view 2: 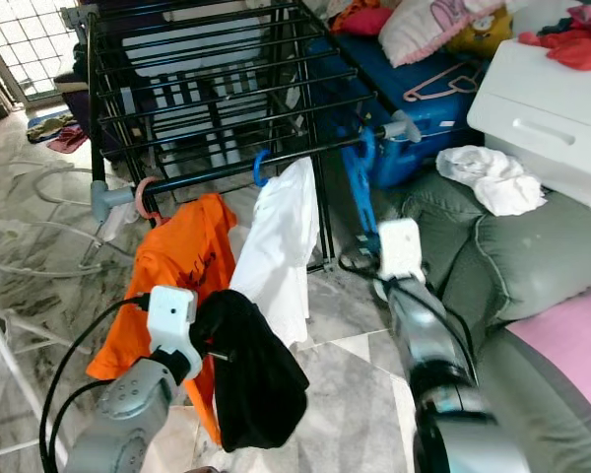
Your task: Hang hanger
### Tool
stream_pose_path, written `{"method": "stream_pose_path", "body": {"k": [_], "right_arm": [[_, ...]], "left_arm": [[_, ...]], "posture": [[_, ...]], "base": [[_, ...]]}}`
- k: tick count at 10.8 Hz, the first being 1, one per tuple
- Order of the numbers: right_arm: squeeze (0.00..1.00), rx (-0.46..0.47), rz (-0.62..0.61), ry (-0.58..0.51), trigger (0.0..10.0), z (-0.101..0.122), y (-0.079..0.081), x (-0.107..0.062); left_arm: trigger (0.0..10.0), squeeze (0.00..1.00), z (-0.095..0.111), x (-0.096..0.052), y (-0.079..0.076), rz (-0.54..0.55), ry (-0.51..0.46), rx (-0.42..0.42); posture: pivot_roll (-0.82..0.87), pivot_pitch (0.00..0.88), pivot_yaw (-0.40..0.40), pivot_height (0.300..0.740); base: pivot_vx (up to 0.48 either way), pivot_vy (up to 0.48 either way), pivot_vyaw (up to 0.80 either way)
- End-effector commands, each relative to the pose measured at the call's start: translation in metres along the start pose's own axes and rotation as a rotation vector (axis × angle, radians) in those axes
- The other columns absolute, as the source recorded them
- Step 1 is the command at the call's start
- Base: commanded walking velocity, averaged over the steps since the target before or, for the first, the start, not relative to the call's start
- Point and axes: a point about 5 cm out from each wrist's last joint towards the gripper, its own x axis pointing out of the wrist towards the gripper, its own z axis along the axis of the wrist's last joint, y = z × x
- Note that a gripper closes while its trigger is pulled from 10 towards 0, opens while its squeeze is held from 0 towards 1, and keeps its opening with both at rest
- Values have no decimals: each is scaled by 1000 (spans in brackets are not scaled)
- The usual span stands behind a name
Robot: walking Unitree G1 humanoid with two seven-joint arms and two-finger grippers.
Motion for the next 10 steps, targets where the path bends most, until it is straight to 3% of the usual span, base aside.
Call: {"method": "stream_pose_path", "body": {"k": [1, 4, 7, 10], "right_arm": [[0, 21, -7, -8, 10000, 1, -1, -2], [0, 38, 32, 39, 10000, -15, 12, -15], [0, 72, 86, 65, 10000, -19, 29, -25], [0, 86, 96, 67, 10000, -16, 36, -25]], "left_arm": [[10000, 0, 7, -2, 0, 12, -39, 18], [10000, 0, 16, 0, 3, 93, -99, -8], [10000, 0, 20, 3, 7, 162, -109, 40], [10000, 0, 20, 1, 9, 172, -116, 50]], "posture": [[4, 0, 10, 740], [5, 0, -13, 740], [12, 0, -30, 740], [18, 0, -35, 740]], "base": [[0, 0, 0], [0, 0, 0], [0, 0, 0], [0, 0, 0]]}}
